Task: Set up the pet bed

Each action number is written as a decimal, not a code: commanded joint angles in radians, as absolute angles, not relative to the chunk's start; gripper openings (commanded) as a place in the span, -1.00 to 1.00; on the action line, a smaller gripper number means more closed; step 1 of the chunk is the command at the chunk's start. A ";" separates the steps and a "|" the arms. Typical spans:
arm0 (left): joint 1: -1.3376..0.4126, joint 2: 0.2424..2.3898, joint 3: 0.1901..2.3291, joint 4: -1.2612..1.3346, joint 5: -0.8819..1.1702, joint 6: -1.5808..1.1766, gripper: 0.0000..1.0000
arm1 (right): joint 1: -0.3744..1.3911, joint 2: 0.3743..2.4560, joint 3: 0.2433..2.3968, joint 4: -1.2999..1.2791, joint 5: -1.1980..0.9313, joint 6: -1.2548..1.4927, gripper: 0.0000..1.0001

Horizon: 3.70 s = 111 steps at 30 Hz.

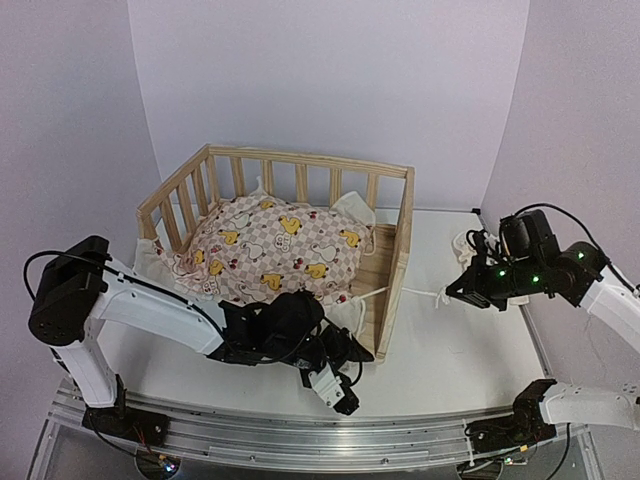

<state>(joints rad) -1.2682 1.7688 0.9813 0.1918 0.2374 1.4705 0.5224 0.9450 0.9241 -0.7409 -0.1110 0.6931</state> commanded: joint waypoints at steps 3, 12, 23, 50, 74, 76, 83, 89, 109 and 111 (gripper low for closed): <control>-1.265 1.763 0.922 0.253 0.170 1.587 0.34 | 0.526 0.935 0.951 -0.712 -0.138 0.668 -1.00; -1.308 1.512 0.867 0.172 0.520 0.891 0.15 | 0.526 0.946 0.955 -0.707 -0.141 0.666 -1.00; -1.410 1.622 0.691 0.637 -0.018 0.178 0.09 | 0.526 0.985 0.986 -0.709 -0.167 0.630 -1.00; -1.420 1.980 0.802 0.770 -0.368 -0.216 0.06 | 0.526 1.014 1.011 -0.709 -0.220 0.532 -1.00; -1.289 1.625 0.939 0.364 0.353 0.047 -1.00 | 0.526 0.982 1.175 -0.910 0.089 0.552 -1.00; -1.245 1.611 1.012 0.273 0.450 0.061 -1.00 | 0.526 0.972 1.182 -0.933 0.123 0.562 -1.00; -1.192 1.626 1.277 -0.001 0.467 0.257 -1.00 | 0.526 0.964 1.258 -0.955 0.027 0.472 -1.00; -1.150 1.621 1.413 -0.113 0.313 0.457 -1.00 | 0.526 1.013 1.408 -0.935 -0.195 0.365 -1.00; -1.125 1.698 1.621 0.089 0.241 0.811 -1.00 | 0.527 1.229 1.566 -0.681 -0.390 0.339 -1.00; -1.167 1.711 1.616 0.101 0.262 0.886 -1.00 | 0.527 1.223 1.546 -0.678 -0.351 0.352 -1.00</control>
<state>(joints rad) -1.0949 1.6962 1.5618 0.0538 0.2063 0.7543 0.5243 1.2519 1.5676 -0.7644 -0.3665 0.3192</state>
